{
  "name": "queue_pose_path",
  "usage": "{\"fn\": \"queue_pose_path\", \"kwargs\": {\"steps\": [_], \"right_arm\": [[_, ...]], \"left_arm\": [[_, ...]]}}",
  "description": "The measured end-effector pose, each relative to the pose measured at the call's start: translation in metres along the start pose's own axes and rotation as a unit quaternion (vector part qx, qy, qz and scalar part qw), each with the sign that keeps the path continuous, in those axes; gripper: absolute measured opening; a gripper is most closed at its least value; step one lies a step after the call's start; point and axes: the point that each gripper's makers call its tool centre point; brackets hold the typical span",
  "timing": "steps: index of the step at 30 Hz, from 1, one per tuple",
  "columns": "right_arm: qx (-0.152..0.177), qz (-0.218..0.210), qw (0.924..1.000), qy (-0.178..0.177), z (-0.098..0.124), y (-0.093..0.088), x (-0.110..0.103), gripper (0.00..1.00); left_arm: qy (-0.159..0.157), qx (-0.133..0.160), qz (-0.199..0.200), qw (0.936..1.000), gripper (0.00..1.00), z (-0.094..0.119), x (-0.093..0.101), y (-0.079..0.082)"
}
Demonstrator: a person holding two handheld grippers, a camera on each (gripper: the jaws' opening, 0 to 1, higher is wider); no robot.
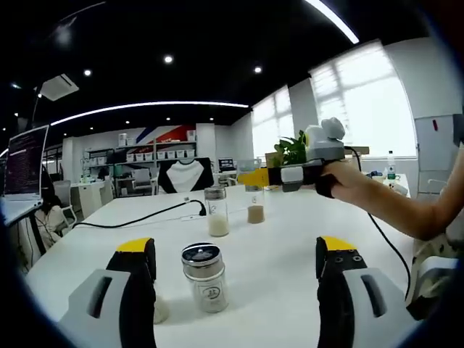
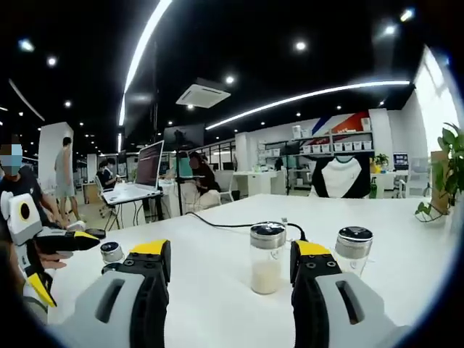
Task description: Rotate the seasoning bottle until the label or dispensing opening points toward the visible target arrow and the bottle remains upright within the marked orientation range
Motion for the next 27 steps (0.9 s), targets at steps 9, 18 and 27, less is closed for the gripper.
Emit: {"fn": "queue_pose_path", "kwargs": {"steps": [9, 18, 27], "right_arm": [[-0.016, 0.002, 0.9998, -0.013, -0.026, -0.014, 0.014, 0.65], [-0.029, 0.018, 0.9991, -0.025, -0.049, -0.024, 0.024, 0.66], [-0.051, 0.011, 0.9980, -0.034, -0.067, -0.049, 0.039, 0.58]], "left_arm": [[-0.007, 0.006, 0.007, 0.9999, 0.96, 0.000, -0.003, 0.000], [-0.007, 0.008, 0.015, 0.9998, 0.96, 0.000, -0.008, -0.003], [-0.009, -0.002, 0.017, 0.9998, 0.96, -0.006, -0.011, -0.008]]}}
Point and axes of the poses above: the point that each gripper's makers call its tool centre point, and the gripper's own axes: z roughly backward along the fingers, x roughly to its right, y roughly out of its top, and after that the axes turned 7 degrees about z, right-handed
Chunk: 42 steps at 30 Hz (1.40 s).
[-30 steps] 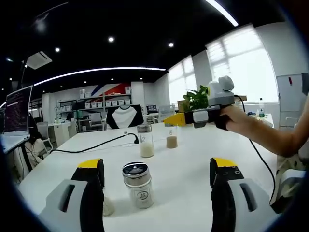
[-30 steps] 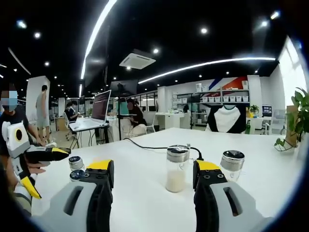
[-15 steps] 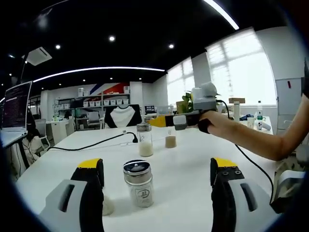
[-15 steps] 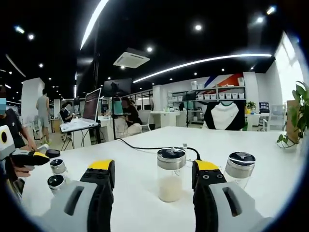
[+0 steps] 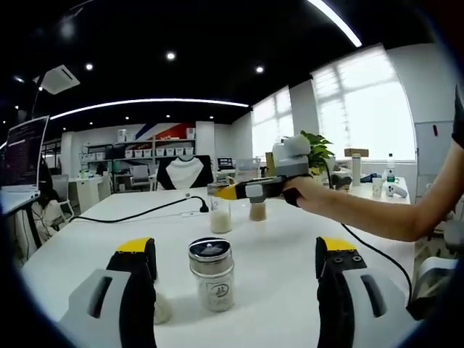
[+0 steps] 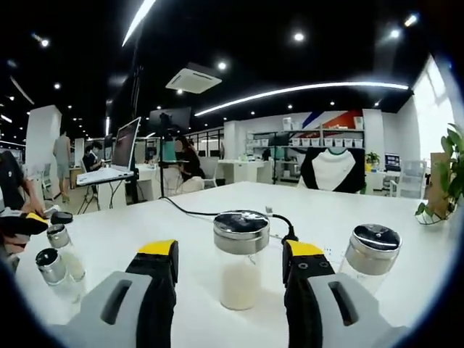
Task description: Rotate the seasoning bottle until the label or dispensing opening points toward the visible target arrow and the bottle remains upright within the marked orientation range
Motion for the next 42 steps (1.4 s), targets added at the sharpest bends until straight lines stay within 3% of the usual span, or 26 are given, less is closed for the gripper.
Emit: {"fn": "queue_pose_path", "kwargs": {"steps": [14, 21, 29, 42], "right_arm": [[0.004, -0.027, 0.9996, -0.001, -0.029, -0.002, 0.009, 0.57], [0.001, -0.036, 0.9993, -0.002, -0.037, -0.004, 0.011, 0.44], [-0.002, 0.010, 0.9999, -0.013, -0.039, -0.005, 0.017, 0.38], [0.014, 0.013, 0.9993, -0.033, -0.037, -0.004, 0.018, 0.37]], "left_arm": [[-0.014, -0.008, -0.004, 0.9999, 0.96, -0.009, 0.003, -0.003], [-0.021, -0.004, 0.000, 0.9998, 0.96, -0.009, 0.003, -0.001], [-0.027, -0.006, 0.004, 0.9996, 0.96, -0.009, 0.007, -0.003], [-0.030, -0.013, 0.008, 0.9994, 0.96, -0.005, 0.010, -0.005]]}}
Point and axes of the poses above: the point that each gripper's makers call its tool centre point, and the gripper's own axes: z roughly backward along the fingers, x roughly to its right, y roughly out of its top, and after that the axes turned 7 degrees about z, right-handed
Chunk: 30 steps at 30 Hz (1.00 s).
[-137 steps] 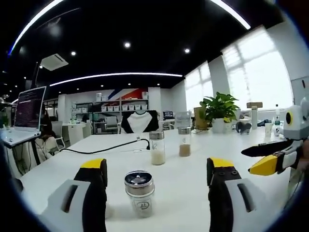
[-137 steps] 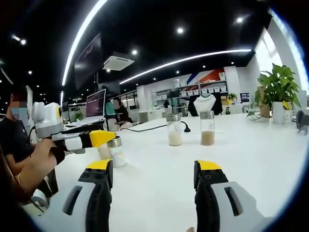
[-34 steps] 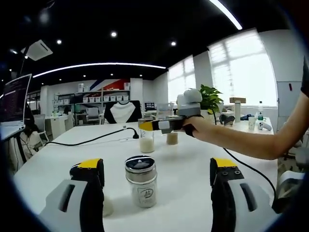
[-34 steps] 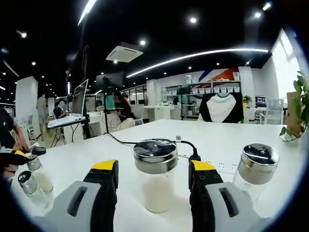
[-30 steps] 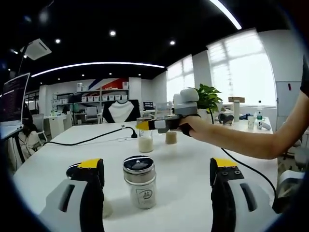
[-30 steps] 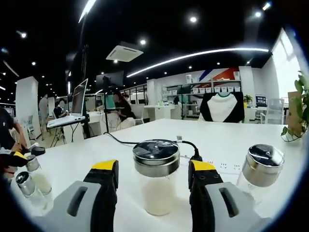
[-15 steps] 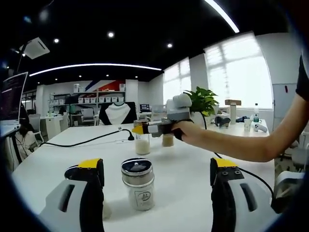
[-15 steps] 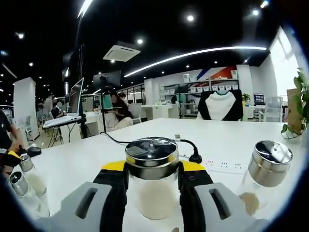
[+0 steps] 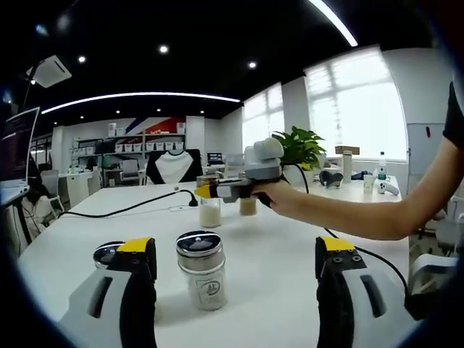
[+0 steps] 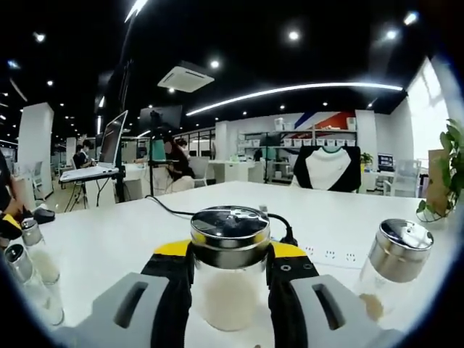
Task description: Rotate the seasoning bottle until the label or dispensing opening points toward the visible target arrow and the bottle remains upright within the marked orientation range
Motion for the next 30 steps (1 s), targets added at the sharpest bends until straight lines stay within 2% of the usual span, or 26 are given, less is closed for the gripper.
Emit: {"fn": "queue_pose_path", "kwargs": {"steps": [8, 12, 26, 30], "right_arm": [[0.015, 0.004, 0.9999, -0.006, 0.011, 0.002, -0.003, 0.37], [0.023, -0.007, 0.9997, -0.001, 0.014, 0.009, -0.002, 0.37], [0.043, 0.003, 0.9991, -0.001, 0.044, 0.034, -0.001, 0.37], [0.046, 0.002, 0.9989, 0.005, 0.053, 0.040, -0.003, 0.37]], "left_arm": [[0.006, 0.002, -0.002, 1.0000, 0.95, 0.005, -0.002, 0.003], [0.007, 0.002, -0.003, 1.0000, 0.95, 0.006, 0.001, 0.004], [-0.004, 0.008, -0.008, 0.9999, 0.96, 0.006, 0.017, 0.013], [0.004, 0.016, -0.006, 0.9998, 0.96, 0.010, 0.020, 0.016]]}}
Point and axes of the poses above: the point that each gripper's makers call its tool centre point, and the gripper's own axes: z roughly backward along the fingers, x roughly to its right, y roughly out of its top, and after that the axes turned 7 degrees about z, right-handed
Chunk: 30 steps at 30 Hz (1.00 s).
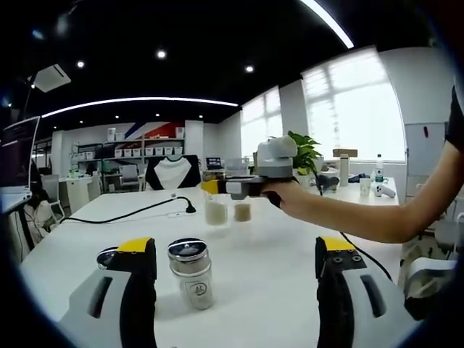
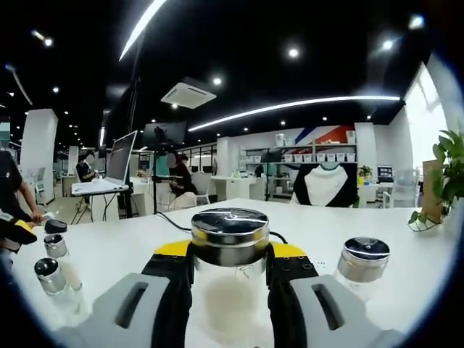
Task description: Rotate the seasoning bottle until the label or dispensing opening points toward the visible target arrow and the bottle remains upright within the marked orientation range
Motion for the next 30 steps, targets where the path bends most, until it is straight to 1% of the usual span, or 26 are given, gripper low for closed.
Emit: {"fn": "queue_pose_path", "kwargs": {"steps": [3, 6, 10, 13, 18, 23, 27, 30], "right_arm": [[0.001, 0.006, 1.0000, 0.003, 0.008, 0.004, -0.003, 0.37], [0.005, 0.001, 1.0000, 0.005, 0.015, 0.007, -0.003, 0.37], [0.012, -0.003, 0.9999, 0.004, 0.026, 0.011, -0.005, 0.37], [0.009, -0.002, 0.9999, 0.006, 0.034, 0.010, -0.008, 0.37], [0.008, 0.000, 0.9999, 0.015, 0.047, 0.009, -0.017, 0.37], [0.008, -0.005, 0.9996, 0.026, 0.062, 0.008, -0.028, 0.37], [0.009, -0.008, 0.9994, 0.032, 0.068, 0.005, -0.032, 0.37], [0.004, -0.007, 0.9993, 0.036, 0.074, 0.004, -0.038, 0.37]], "left_arm": [[0.007, 0.002, 0.004, 1.0000, 0.96, 0.001, 0.001, 0.000], [0.010, 0.000, 0.006, 0.9999, 0.96, 0.002, 0.002, -0.001], [0.007, -0.003, 0.006, 1.0000, 0.96, 0.004, 0.011, -0.002], [0.001, -0.008, 0.001, 1.0000, 0.96, 0.006, 0.018, -0.005], [-0.006, -0.005, 0.000, 1.0000, 0.96, 0.010, 0.026, -0.004], [-0.007, -0.009, -0.001, 0.9999, 0.96, 0.011, 0.029, -0.008], [-0.013, -0.017, -0.002, 0.9998, 0.96, 0.011, 0.033, -0.012], [-0.016, -0.017, -0.003, 0.9997, 0.96, 0.013, 0.036, -0.013]]}}
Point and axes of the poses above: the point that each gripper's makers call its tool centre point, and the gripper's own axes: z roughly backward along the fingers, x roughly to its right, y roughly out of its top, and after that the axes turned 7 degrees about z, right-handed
